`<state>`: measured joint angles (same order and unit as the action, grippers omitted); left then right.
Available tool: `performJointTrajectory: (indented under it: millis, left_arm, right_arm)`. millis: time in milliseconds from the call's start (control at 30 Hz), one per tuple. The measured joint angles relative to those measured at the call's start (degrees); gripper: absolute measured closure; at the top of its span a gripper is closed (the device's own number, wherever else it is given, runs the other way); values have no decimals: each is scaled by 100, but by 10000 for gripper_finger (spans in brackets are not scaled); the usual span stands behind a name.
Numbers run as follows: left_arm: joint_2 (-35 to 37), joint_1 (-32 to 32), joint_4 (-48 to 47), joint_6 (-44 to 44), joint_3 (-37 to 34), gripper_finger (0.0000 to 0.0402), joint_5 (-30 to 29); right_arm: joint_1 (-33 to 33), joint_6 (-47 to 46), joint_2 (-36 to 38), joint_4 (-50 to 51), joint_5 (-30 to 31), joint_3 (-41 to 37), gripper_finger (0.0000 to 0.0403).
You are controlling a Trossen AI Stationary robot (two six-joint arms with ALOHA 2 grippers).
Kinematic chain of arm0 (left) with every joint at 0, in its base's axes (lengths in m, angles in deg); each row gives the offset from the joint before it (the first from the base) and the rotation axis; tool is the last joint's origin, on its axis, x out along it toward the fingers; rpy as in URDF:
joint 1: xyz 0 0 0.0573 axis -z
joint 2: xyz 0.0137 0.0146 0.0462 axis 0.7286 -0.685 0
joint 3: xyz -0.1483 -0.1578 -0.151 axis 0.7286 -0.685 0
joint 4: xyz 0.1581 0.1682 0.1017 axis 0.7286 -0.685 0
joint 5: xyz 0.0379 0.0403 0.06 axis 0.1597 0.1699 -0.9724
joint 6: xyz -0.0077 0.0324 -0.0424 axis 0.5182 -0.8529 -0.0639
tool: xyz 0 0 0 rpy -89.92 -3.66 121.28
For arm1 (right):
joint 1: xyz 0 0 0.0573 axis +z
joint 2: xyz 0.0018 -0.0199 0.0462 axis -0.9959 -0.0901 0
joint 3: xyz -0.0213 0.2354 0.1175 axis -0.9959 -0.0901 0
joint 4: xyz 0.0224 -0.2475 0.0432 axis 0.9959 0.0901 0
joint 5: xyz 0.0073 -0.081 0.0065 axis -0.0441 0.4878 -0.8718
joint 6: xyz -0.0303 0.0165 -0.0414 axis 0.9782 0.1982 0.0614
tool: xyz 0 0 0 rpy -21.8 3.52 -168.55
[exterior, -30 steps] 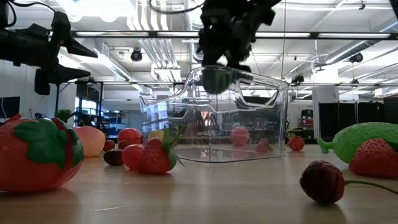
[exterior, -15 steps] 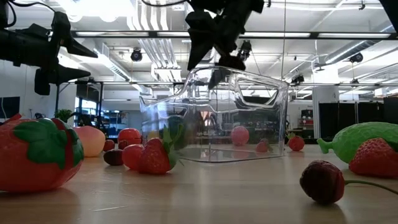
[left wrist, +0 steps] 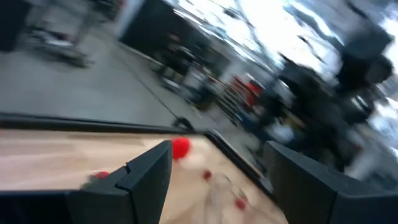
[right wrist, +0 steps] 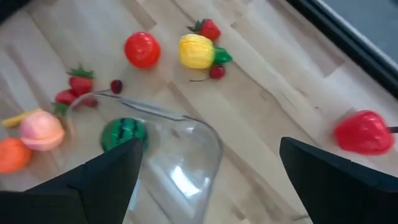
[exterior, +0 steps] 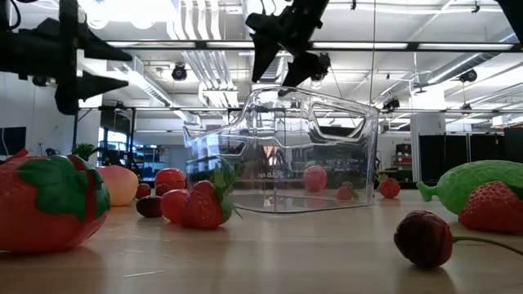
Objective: Pick and placing Produce into tupperware
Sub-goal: Put the pink peach into the transparent bin
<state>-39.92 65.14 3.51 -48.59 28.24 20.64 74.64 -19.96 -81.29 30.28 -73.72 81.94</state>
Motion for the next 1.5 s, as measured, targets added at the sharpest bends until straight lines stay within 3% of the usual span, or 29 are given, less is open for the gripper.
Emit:
performJointTrajectory:
  millis: [167, 433, 600, 800, 1000, 1167, 1300, 1500]
  left_arm:
    - [-442, -22, -85, -557, 91, 162, 182]
    - [-1591, -497, -344, -362, 206, 162, 549]
    - [-2234, -1075, -350, -759, 379, 162, 1372]
    - [-3106, -2572, -933, -367, 1169, 162, 1973]
    - [-4311, -5065, -2195, -175, 2528, 162, 4368]
    - [-5708, -6594, -3097, -222, 3448, 162, 5172]
    - [-6595, -7144, -3144, -363, 3982, 162, 5904]
    - [-7554, -7162, -3190, -475, 4689, 162, 5981]
  right_arm:
    - [-186, 178, 0, 168, -4, -16, 30]
    - [-421, 290, 0, 294, -4, -22, 30]
    - [-418, 439, 0, 315, -21, -24, 30]
    - [-422, 366, 0, 444, 4, -24, 30]
    - [-420, -5, 0, 636, 256, -26, 30]
    - [-429, -505, 0, 963, 441, -26, 30]
    - [-422, -907, 0, 1208, 453, -26, 30]
    - [-388, -1134, 0, 1340, 453, -24, 30]
